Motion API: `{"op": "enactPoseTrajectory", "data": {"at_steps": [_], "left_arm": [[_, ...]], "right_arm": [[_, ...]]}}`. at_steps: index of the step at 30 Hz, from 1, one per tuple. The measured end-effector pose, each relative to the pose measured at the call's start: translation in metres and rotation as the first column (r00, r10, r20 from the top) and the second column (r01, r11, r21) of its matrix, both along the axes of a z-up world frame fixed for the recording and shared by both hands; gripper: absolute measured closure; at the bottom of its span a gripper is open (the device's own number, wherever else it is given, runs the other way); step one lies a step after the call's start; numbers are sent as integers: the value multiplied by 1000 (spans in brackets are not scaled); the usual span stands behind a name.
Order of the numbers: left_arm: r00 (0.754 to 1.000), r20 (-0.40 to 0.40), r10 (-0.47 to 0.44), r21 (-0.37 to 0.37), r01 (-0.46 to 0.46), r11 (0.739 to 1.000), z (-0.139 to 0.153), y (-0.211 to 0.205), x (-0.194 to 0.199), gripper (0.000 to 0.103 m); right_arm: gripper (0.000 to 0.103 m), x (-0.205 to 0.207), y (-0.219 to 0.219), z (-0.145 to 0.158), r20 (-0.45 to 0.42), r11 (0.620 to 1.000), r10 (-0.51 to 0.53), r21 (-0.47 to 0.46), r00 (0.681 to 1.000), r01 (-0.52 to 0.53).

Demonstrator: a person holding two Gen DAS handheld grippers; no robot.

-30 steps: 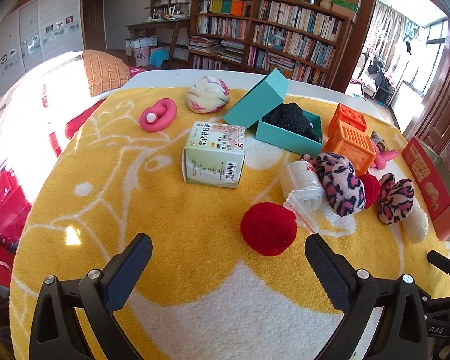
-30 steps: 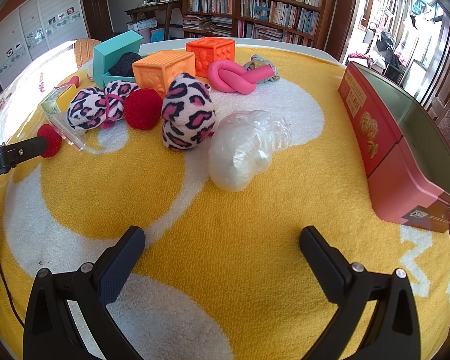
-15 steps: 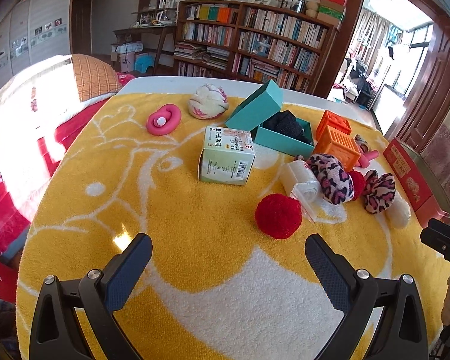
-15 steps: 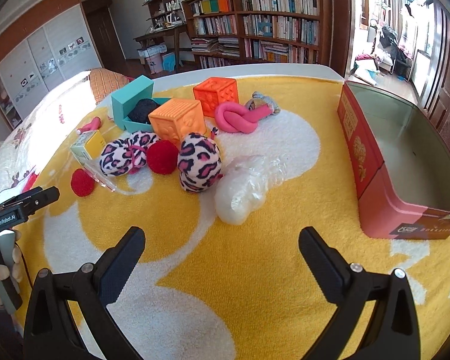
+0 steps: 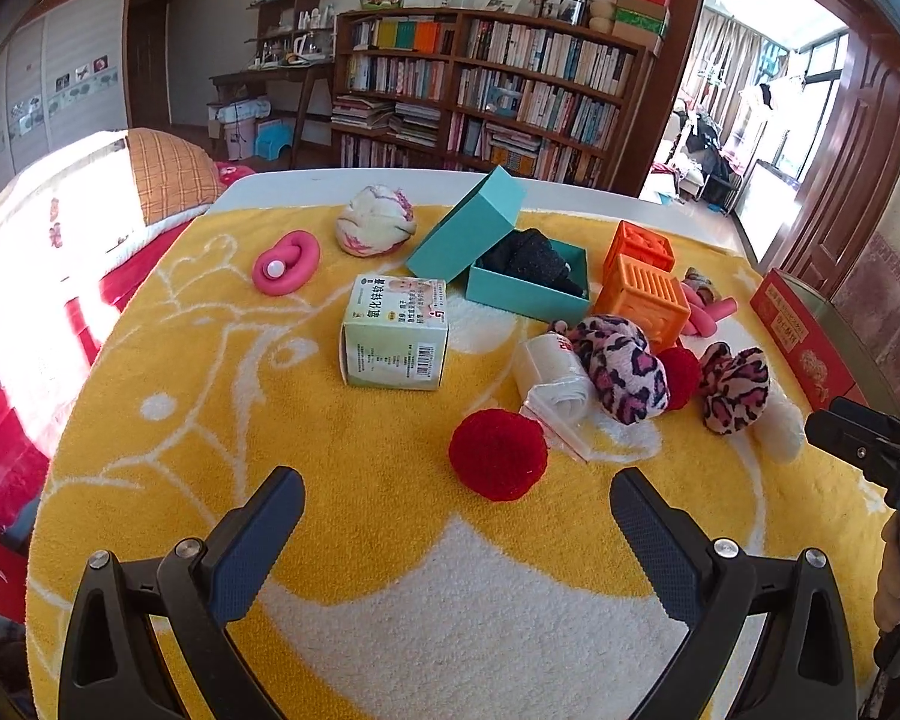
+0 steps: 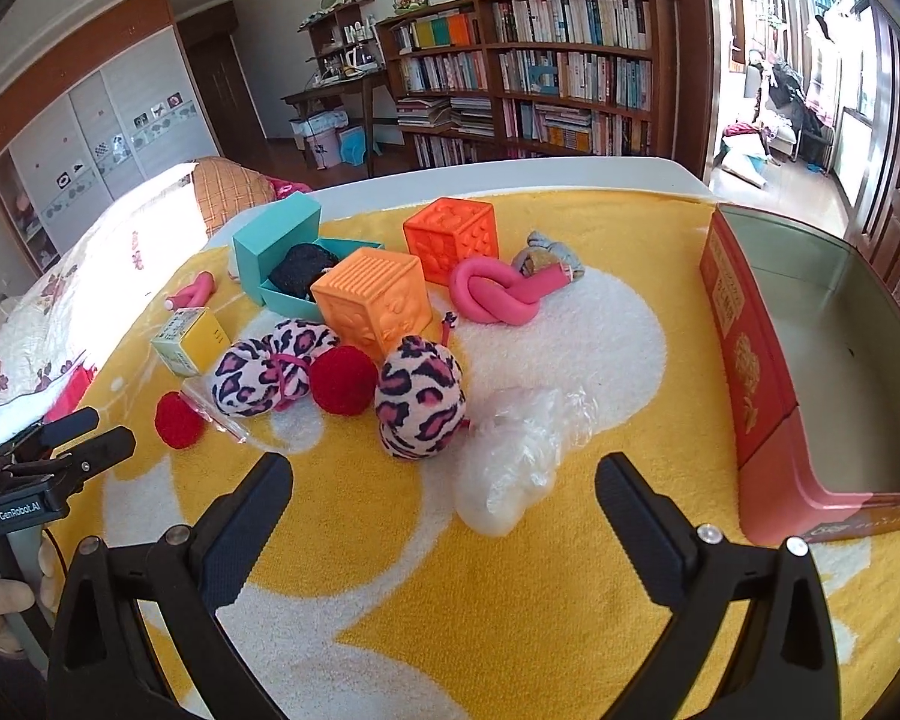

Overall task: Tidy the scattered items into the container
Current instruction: 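Grasp the clear plastic bag with the right tool while the left tool grasps the red pompom ball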

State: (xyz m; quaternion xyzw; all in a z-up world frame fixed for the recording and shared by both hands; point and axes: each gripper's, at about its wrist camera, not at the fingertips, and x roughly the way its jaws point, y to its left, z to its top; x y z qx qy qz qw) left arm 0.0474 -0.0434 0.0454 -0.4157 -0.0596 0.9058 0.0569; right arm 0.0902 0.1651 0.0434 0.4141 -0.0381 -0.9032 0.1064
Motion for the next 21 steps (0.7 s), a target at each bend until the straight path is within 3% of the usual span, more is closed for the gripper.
{"op": "enactPoseTrajectory", "data": {"at_steps": [5,11,17,21], "left_arm": [[1000,9,-28,5,28,1000,-5,12,-5,0],[999,27,-37,14,36,999,-16,18,-19,0],[997,79,-10,10,9,1000,-33,18,-38,0],[994,104,15,38,-19,999,-39,10,-44,0]], "right_arm": [[9,-2,10,-4,5,1000,-14,-2,1000,14],[29,-7,33,-26,84,997,-70,-5,994,71],[31,-20,24,-28,72,997,-73,27,995,72],[40,-27,17,-36,82,997,-66,32,994,63]]}}
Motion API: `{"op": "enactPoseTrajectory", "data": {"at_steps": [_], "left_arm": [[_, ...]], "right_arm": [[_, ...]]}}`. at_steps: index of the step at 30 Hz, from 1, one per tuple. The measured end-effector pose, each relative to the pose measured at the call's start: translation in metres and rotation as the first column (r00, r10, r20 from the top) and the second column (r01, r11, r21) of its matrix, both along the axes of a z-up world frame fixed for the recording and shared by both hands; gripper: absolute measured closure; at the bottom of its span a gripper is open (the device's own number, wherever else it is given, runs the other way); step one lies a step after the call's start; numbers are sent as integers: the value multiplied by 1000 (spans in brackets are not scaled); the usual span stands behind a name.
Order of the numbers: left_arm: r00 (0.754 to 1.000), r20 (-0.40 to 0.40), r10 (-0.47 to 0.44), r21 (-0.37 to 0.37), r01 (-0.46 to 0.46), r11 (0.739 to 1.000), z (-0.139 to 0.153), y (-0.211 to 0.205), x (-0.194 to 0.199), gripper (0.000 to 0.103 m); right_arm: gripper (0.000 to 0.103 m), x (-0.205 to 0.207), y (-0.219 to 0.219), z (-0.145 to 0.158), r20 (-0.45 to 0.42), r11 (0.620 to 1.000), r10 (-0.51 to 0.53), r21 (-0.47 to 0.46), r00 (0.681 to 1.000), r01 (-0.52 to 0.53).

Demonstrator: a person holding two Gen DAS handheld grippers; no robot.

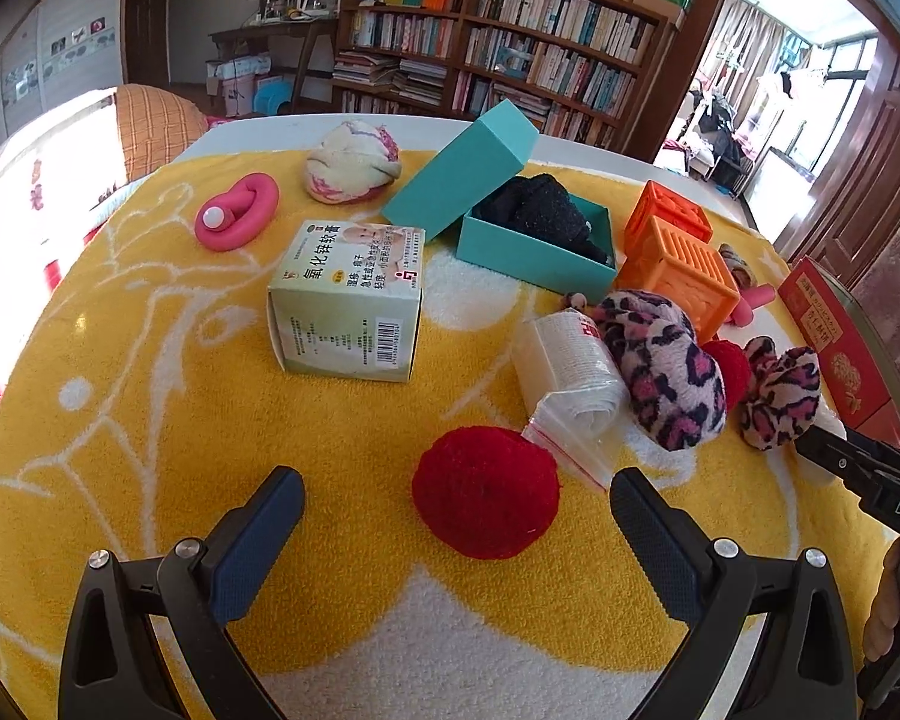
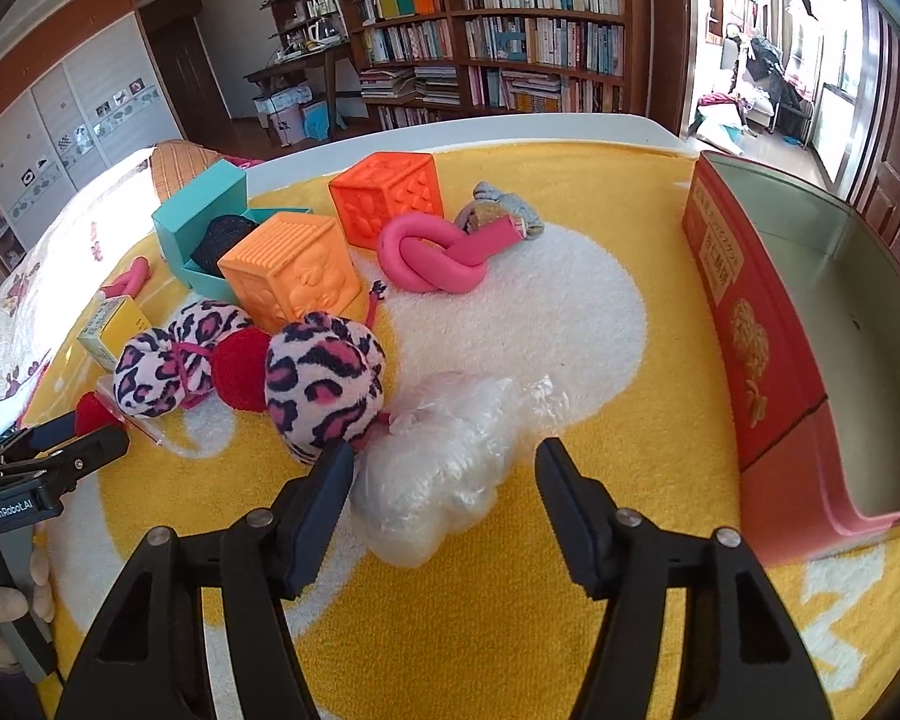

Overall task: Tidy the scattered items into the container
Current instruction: 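Grasp the clear plastic bag with the right tool while the left tool grasps the red pompom ball, then carry both items over the red tin and open both tools to drop them inside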

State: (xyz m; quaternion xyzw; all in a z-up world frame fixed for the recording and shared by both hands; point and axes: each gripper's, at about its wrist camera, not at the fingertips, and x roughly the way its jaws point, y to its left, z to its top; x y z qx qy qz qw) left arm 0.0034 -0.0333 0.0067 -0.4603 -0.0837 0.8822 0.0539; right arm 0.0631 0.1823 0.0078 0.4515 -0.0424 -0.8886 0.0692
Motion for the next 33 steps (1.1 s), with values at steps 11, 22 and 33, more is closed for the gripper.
{"op": "enactPoseTrajectory", "data": {"at_steps": [11,22,33], "left_arm": [[1000,-29,-10,18,10,1000,3,1,3,48],[996,-93,9,40,-6,999,22,8,24,63],[991,-127,-31,50,37,998,49,35,41,63]], "right_arm": [[48,1,0,-10,-8,1000,-11,-18,1000,11],[55,4,12,-7,-27,995,-40,-93,999,37],[59,23,11,16,-142,995,-21,-100,990,6]]}}
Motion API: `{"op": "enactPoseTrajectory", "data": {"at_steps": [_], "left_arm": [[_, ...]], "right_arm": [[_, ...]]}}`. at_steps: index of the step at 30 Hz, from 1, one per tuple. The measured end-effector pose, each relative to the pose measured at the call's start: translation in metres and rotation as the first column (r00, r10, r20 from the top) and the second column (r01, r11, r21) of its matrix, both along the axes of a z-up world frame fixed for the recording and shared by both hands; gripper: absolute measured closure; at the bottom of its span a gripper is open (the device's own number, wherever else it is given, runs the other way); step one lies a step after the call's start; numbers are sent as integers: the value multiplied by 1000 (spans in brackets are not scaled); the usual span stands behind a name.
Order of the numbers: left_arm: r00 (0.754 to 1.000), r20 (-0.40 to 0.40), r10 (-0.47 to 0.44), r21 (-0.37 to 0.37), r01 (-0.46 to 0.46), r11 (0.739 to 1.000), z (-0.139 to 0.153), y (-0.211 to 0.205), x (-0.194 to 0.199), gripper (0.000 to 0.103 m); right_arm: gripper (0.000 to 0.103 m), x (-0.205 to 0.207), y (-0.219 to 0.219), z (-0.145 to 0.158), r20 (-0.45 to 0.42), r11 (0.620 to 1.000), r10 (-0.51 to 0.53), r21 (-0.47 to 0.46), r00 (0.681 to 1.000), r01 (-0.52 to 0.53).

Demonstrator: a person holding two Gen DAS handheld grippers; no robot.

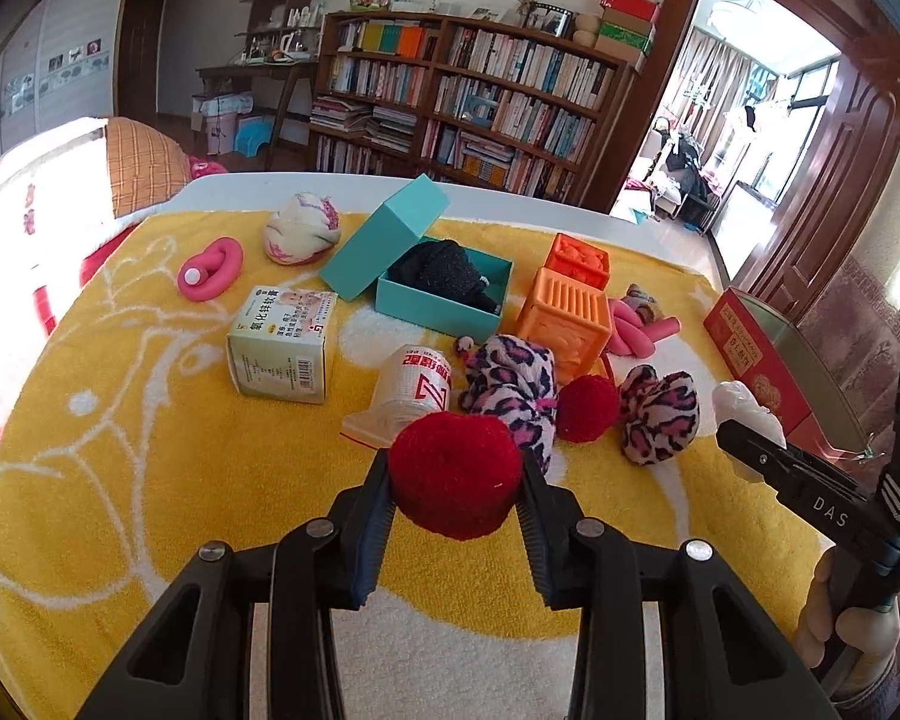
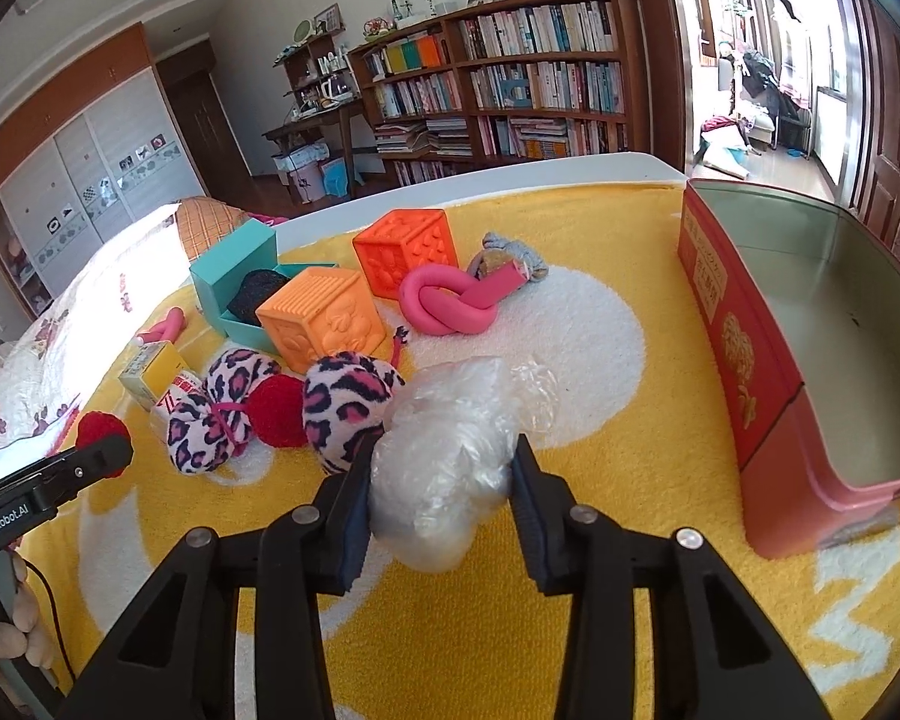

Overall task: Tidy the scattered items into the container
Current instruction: 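Carry both items over the red tin and open both tools to drop them inside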

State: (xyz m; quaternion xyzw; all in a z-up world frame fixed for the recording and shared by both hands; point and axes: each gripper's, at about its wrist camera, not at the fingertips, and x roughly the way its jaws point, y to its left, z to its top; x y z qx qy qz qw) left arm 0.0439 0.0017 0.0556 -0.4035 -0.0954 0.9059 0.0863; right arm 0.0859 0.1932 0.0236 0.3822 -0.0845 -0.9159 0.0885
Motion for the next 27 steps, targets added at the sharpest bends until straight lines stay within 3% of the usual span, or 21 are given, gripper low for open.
{"op": "enactPoseTrajectory", "data": {"at_steps": [8,15,22,27], "left_arm": [[997,-28,-78,-6,78,997,19,40,4,63],[983,-23,-184,22,185,982,24,96,-8,63],[954,-33,-297,33,298,954,34,166,-20,63],[924,-51,-378,38,380,924,44,219,-30,63]], "right_arm": [[59,23,31,31,-102,998,-57,-44,993,53],[59,41,96,61,-183,977,-213,-44,960,208],[59,46,172,62,-172,929,-370,-61,913,365],[59,48,206,64,-170,910,-414,-62,894,409]]}}
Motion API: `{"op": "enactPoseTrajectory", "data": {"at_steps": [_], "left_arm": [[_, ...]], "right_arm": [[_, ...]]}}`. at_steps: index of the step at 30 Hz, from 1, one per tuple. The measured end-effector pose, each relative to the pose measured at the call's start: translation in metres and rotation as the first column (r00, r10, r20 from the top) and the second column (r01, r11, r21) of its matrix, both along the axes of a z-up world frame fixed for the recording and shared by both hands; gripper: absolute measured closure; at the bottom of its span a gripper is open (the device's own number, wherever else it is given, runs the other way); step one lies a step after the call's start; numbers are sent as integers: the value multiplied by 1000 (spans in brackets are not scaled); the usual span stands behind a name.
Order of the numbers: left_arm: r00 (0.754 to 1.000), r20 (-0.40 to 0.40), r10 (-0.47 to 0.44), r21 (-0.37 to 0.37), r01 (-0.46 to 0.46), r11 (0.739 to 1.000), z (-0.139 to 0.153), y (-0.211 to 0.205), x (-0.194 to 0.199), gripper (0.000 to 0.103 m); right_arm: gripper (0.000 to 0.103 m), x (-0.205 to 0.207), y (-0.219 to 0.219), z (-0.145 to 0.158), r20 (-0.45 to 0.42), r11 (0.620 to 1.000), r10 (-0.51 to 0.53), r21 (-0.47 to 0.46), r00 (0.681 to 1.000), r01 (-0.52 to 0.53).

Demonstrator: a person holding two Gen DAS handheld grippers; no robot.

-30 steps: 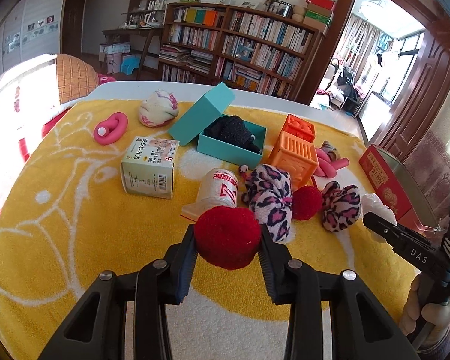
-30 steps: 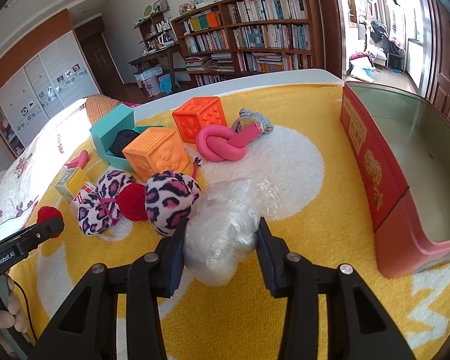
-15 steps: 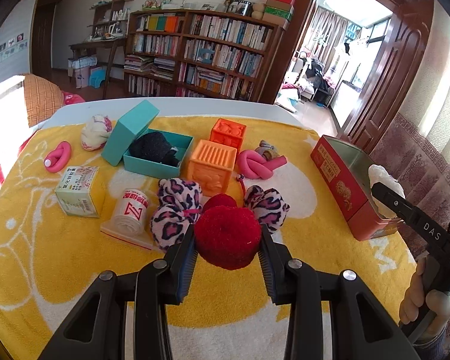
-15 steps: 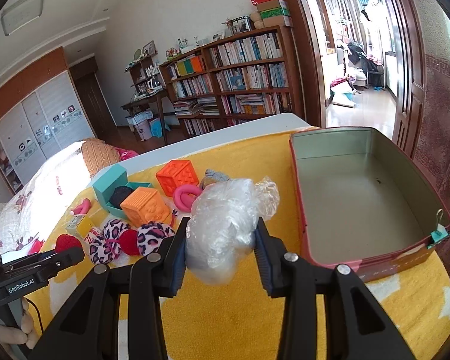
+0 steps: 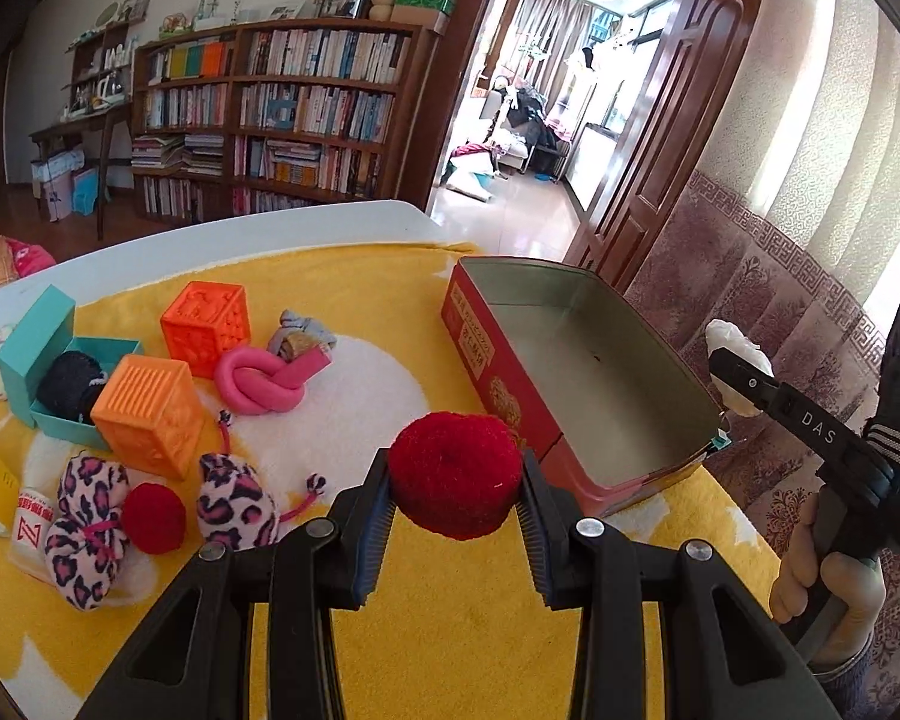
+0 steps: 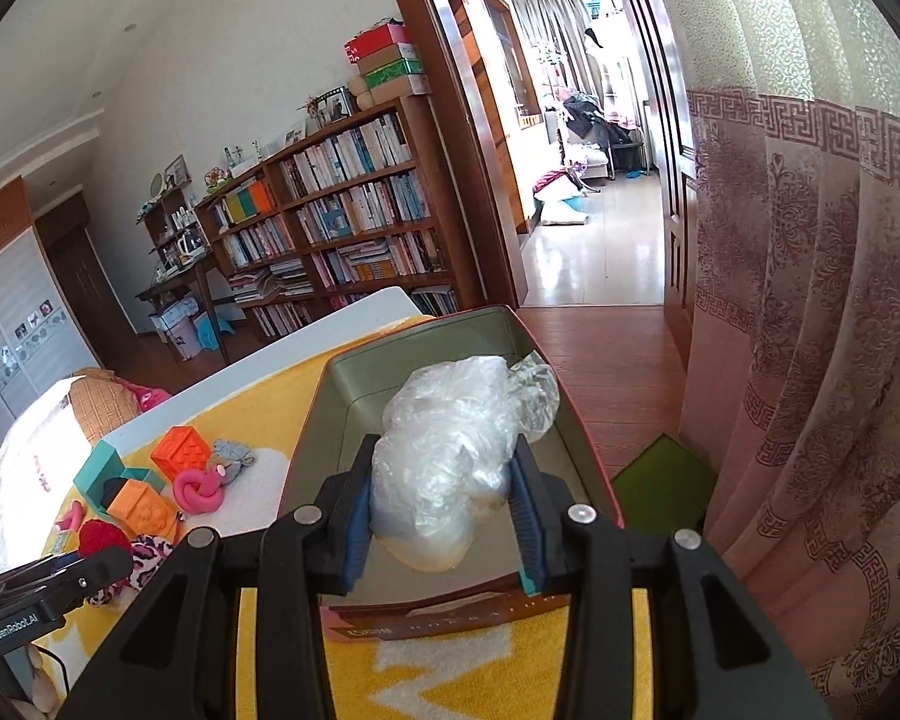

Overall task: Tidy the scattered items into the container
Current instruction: 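Carry both items over the red tin and open both tools to drop them inside, then return to the toys and grasp a leopard-print plush with the right tool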

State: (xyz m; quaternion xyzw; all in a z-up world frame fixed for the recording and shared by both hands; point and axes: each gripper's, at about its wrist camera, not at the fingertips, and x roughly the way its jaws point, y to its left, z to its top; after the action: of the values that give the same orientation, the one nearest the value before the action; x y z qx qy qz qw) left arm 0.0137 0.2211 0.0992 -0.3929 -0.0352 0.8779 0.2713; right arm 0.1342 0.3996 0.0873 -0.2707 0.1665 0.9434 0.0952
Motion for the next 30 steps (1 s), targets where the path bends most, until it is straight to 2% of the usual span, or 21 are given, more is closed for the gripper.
{"op": "enactPoseTrajectory", "data": {"at_steps": [9,13,14,15,17,24,30], "left_arm": [[993,5,-120,12,120,993,2,80,-20,63],[987,40,-155,8,155,988,-5,102,-31,58],[986,53,-158,8,157,987,-8,105,-34,48],[987,52,-153,12,152,988,-9,105,-34,35],[990,37,-134,17,133,991,-10,100,-33,31],[996,56,-70,38,68,997,-15,66,-37,31],[999,38,-13,31,12,999,-14,31,-29,31]], "right_arm": [[59,-8,14,-4,33,999,21,35,999,-22],[56,-11,19,-5,40,999,27,26,999,-28],[53,-11,21,-6,37,1000,25,15,999,-26],[49,-11,23,-6,34,1000,22,3,999,-22],[46,-10,25,-6,28,1000,6,-11,1000,-6],[43,-11,26,-7,25,999,-18,-46,1000,19],[43,-15,1,-3,17,999,23,-33,1000,-22]]}}
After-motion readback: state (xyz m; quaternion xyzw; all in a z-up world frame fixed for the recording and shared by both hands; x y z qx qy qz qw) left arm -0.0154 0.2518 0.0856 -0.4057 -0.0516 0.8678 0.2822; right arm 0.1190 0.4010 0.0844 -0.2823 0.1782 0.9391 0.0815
